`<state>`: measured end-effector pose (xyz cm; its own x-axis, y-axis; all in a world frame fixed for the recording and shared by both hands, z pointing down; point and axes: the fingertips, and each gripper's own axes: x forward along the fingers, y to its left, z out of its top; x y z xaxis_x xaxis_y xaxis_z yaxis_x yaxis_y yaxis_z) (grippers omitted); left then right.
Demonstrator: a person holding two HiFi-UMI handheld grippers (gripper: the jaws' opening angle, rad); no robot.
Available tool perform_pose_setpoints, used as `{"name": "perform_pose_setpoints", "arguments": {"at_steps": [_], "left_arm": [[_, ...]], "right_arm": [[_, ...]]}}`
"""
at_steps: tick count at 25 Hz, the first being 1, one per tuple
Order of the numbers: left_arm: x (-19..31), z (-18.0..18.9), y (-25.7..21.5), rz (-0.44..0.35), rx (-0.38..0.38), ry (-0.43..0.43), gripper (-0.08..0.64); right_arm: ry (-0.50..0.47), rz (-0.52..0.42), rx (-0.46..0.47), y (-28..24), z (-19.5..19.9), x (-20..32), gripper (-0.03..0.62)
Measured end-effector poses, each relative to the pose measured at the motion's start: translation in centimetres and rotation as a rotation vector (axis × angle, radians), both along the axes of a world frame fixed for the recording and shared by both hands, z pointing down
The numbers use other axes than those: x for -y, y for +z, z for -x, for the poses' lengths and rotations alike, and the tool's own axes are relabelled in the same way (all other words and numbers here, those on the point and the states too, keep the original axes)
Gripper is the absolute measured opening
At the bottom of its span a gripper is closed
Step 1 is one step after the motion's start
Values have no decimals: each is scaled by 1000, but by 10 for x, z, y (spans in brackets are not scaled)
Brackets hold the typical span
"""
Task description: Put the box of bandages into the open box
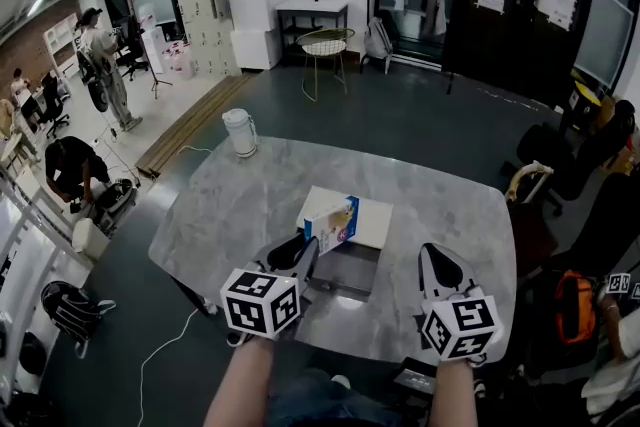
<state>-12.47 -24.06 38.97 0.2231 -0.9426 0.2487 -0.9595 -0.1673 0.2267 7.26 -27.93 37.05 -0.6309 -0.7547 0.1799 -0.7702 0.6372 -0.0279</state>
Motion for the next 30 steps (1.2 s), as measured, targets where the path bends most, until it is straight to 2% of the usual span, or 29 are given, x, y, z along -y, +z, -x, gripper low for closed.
{"name": "perform_pose_setpoints", "arguments": {"at_steps": [16,22,30], "left_arm": [[43,15,34,135,-24,115,80],[38,17,62,192,-45,137,80],[6,16,104,288,-79,129,80]], "right_arm": [[98,97,-32,31,7,29,25],[124,167,-54,62,9,23,25],[154,277,-78,107,-3,-3,25]]}}
